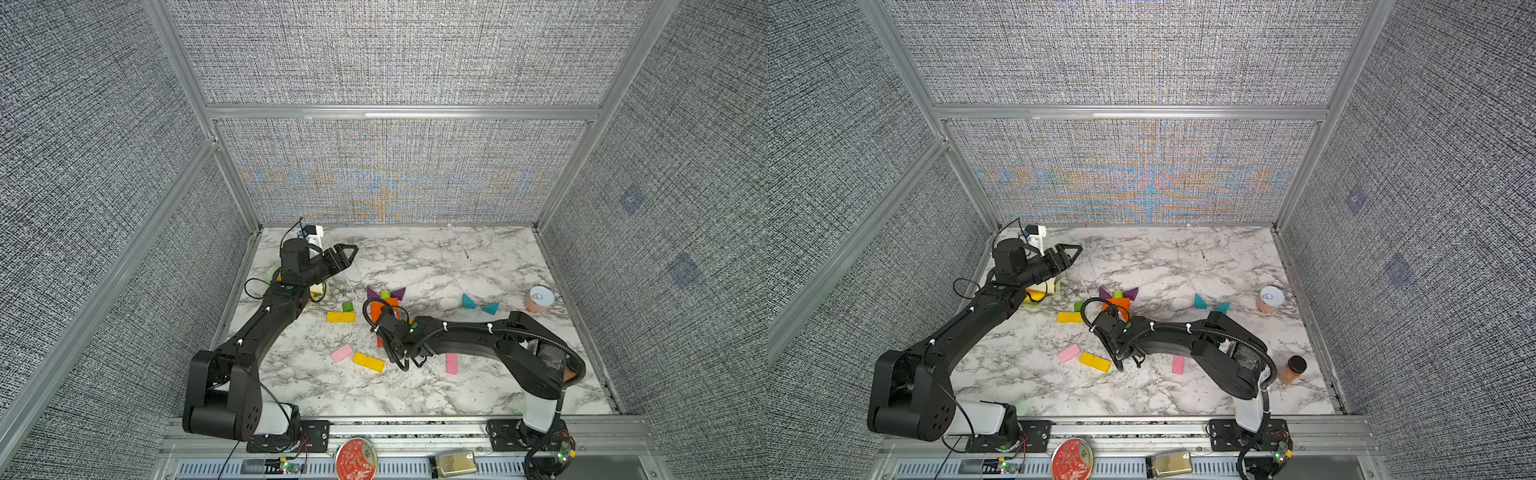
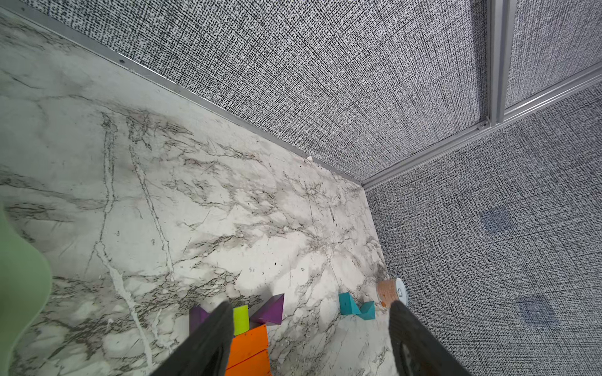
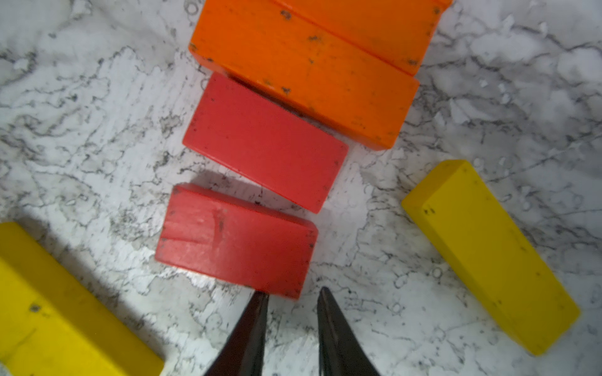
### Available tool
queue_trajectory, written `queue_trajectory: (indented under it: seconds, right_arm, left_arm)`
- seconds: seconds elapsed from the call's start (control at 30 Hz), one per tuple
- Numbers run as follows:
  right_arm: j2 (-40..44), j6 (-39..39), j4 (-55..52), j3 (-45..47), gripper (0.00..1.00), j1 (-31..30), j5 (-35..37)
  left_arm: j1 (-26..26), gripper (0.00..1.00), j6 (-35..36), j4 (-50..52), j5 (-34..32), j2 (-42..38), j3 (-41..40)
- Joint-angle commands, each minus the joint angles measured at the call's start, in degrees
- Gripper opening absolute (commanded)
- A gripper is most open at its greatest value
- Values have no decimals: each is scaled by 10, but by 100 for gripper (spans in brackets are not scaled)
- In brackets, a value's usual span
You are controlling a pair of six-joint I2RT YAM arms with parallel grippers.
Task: Assemble a carrot with building blocks
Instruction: Assemble the building block at the center of the board.
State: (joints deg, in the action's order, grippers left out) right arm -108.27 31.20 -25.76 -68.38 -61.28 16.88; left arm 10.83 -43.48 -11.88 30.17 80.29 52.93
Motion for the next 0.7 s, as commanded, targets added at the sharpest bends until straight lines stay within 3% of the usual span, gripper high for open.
queue_trajectory:
  seconds: [0.0, 0.1, 0.37, 0.67]
  right_arm:
    - [-1, -6, -13, -5, 31, 2, 7]
    - [-4, -10, -7, -7, 32, 1, -9]
    - [-24, -21, 0, -23, 53, -10, -23]
    - [-34, -16, -10, -44, 54, 1, 0]
  left_arm:
    - [0, 76, 9, -10, 4, -4, 3]
    - [0, 76, 8, -10, 3, -6, 2]
    - [0, 76, 8, -10, 3, -3, 3]
    - [-1, 76, 9, -12, 5, -2, 2]
